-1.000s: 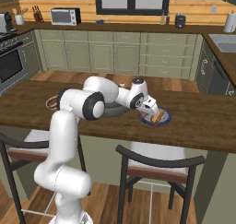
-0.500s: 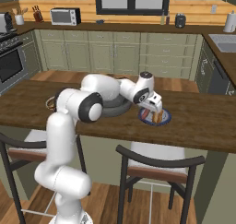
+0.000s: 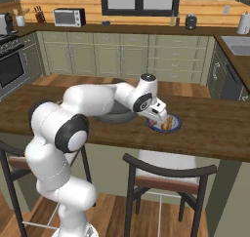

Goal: Place one bun and one sausage from the bowl on each plate.

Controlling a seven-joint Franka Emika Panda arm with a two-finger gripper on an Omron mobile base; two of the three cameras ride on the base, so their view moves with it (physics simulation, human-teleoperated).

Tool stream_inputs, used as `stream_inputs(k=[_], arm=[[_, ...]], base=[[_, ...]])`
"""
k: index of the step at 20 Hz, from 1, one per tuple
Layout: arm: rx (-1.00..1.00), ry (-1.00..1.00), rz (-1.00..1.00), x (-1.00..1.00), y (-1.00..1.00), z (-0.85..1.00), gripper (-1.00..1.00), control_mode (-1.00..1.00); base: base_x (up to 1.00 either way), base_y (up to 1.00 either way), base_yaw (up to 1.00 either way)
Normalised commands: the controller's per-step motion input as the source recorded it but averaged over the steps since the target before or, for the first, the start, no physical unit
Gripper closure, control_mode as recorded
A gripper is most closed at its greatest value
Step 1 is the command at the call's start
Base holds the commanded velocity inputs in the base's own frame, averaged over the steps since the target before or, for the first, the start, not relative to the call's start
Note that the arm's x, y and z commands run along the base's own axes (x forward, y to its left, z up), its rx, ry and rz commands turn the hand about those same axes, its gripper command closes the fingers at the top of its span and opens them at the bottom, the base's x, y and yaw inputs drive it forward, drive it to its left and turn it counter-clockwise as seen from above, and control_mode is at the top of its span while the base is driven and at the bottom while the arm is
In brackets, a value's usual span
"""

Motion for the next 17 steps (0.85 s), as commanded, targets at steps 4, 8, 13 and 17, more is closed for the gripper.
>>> stream_inputs(k=[4,8,13,17], arm=[[0.0,0.16,0.0,-1.0,0.05,0.07,-1.0,-1.0],[0.02,0.25,0.0,-1.0,0.0,0.02,-1.0,-1.0],[0.04,0.25,0.0,-1.0,0.0,0.0,-1.0,-1.0],[0.02,0.13,0.0,-1.0,0.0,0.02,-1.0,-1.0]], base=[[0.0,0.0,0.0],[0.0,0.0,0.0],[0.0,0.0,0.0],[0.0,0.0,0.0]])
